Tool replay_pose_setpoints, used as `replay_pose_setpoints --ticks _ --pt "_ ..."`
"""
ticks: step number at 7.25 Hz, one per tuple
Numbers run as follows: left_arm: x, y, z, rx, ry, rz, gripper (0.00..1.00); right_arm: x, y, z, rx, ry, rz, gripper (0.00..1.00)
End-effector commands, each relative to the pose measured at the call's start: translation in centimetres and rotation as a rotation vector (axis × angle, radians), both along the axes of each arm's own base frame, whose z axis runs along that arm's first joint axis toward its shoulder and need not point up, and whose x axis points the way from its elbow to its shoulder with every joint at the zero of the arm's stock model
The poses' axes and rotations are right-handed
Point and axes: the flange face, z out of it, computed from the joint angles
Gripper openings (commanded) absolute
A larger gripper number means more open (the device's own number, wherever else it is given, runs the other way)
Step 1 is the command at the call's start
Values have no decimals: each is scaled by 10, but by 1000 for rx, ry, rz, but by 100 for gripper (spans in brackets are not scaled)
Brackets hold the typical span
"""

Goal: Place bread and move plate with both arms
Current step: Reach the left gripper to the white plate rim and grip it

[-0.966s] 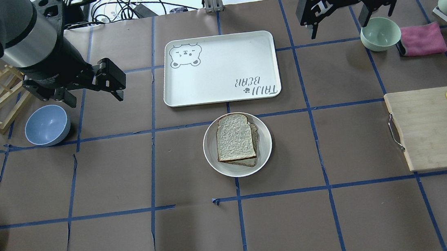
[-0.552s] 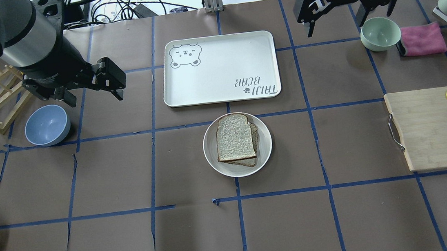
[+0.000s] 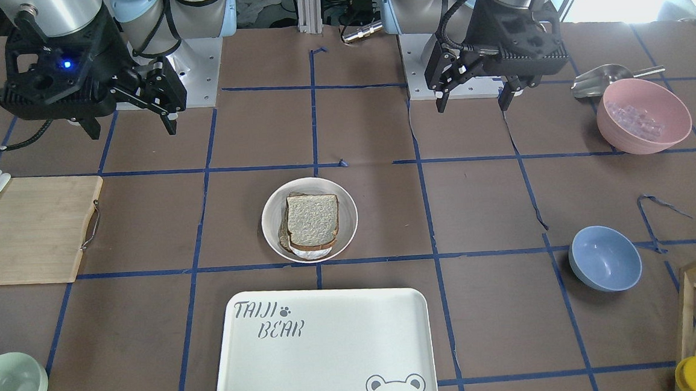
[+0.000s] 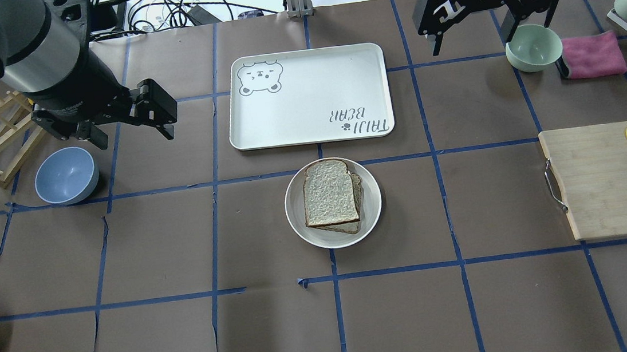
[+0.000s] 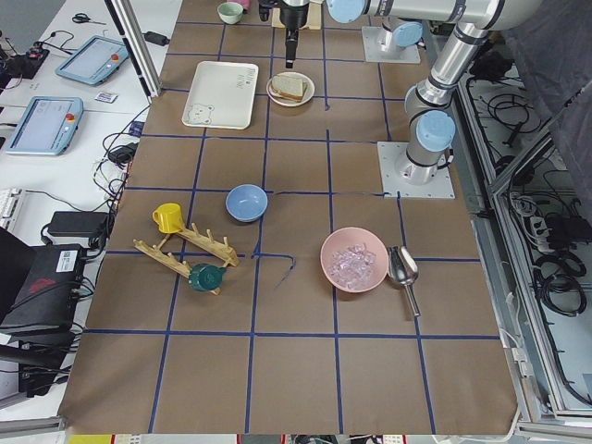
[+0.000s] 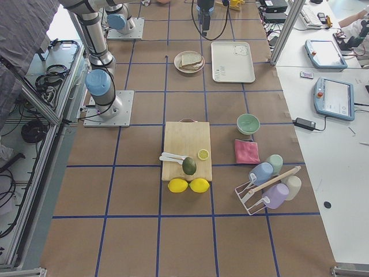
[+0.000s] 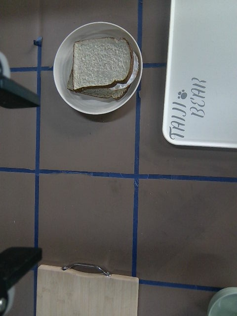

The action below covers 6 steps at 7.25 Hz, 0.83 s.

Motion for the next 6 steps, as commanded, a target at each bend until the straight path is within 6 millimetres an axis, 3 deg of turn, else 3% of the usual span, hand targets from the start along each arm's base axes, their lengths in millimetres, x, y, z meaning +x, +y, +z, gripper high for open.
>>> replay_pose_setpoints --ticks 1,2,4,5,6 --pt "-3 -10 -18 40 7 98 100 1 0 -1 2 -1 1 100" --pt "-7 -19 -39 89 42 173 100 1 0 -1 0 1 2 100" --pt "-17 -29 -102 175 60 256 100 1 0 -2 2 1 1 100" --pt "-34 -29 -136 165 73 261 100 1 0 -2 2 1 1 100" --pt "-51 -25 -185 169 126 269 100 1 0 -3 2 1 2 100"
